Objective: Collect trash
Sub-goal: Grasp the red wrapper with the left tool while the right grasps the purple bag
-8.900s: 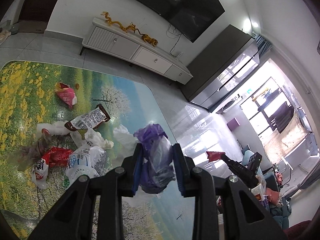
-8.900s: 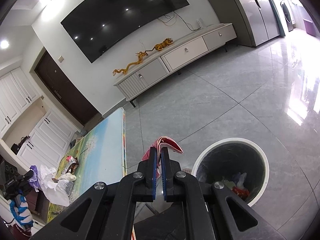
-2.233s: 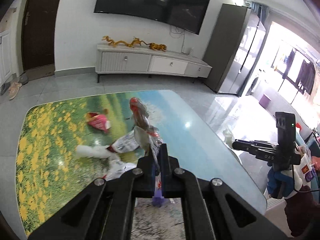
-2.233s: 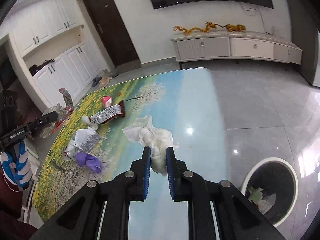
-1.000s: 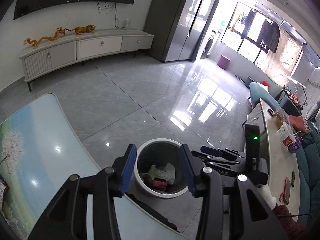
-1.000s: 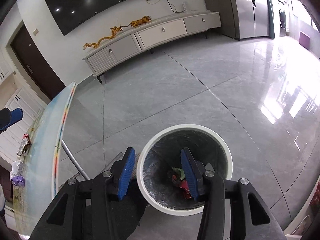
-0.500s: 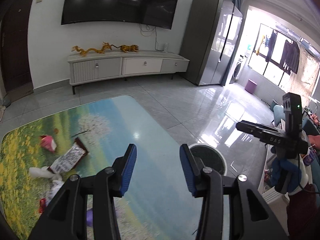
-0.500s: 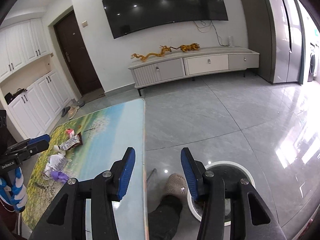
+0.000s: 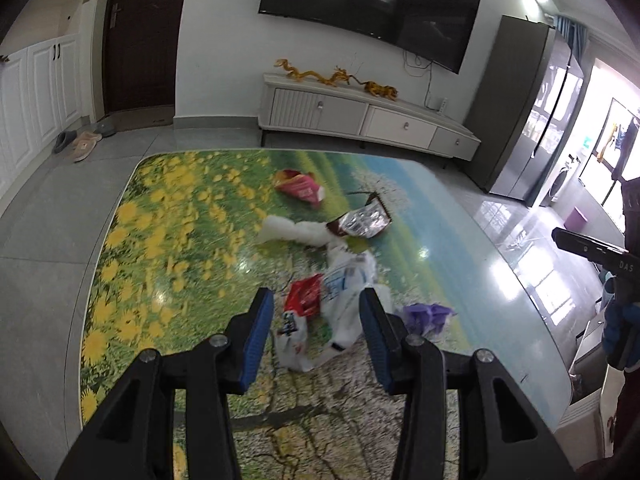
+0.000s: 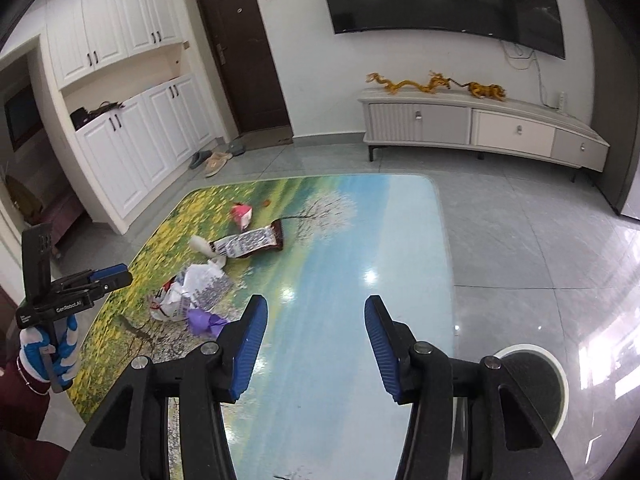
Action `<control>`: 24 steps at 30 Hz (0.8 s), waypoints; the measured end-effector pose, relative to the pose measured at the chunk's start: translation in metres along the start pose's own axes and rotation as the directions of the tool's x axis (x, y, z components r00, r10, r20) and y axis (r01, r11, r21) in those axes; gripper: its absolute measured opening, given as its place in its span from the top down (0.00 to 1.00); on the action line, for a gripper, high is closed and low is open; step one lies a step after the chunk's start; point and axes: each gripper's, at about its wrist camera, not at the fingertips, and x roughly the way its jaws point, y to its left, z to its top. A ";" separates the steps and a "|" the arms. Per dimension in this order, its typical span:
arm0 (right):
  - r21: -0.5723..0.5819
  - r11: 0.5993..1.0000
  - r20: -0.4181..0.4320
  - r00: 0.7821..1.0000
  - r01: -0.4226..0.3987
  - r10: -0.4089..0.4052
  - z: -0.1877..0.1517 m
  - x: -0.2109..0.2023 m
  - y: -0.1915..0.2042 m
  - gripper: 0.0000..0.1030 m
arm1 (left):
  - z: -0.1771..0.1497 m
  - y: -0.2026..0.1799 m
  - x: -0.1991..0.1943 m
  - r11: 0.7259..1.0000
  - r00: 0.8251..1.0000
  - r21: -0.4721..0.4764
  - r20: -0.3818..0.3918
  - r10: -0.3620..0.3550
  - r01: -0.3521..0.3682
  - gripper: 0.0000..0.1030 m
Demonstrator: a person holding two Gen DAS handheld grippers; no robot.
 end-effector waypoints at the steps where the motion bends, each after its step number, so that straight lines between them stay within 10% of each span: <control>1: -0.010 1.000 -0.018 1.000 -0.021 0.021 -0.001 0.007 0.006 0.51 | -0.004 0.005 0.003 1.000 1.000 -0.010 -0.011 -0.002 0.002 0.59; 15: -0.212 0.947 -0.287 0.942 -0.240 0.174 -0.024 0.122 0.092 0.43 | -0.020 0.016 0.062 0.993 0.982 -0.064 -0.157 -0.109 0.100 0.60; 24: -0.215 0.945 -0.333 0.928 -0.247 0.167 -0.032 0.146 0.090 0.47 | -0.022 0.018 0.052 0.992 0.988 -0.068 -0.105 -0.113 0.106 0.83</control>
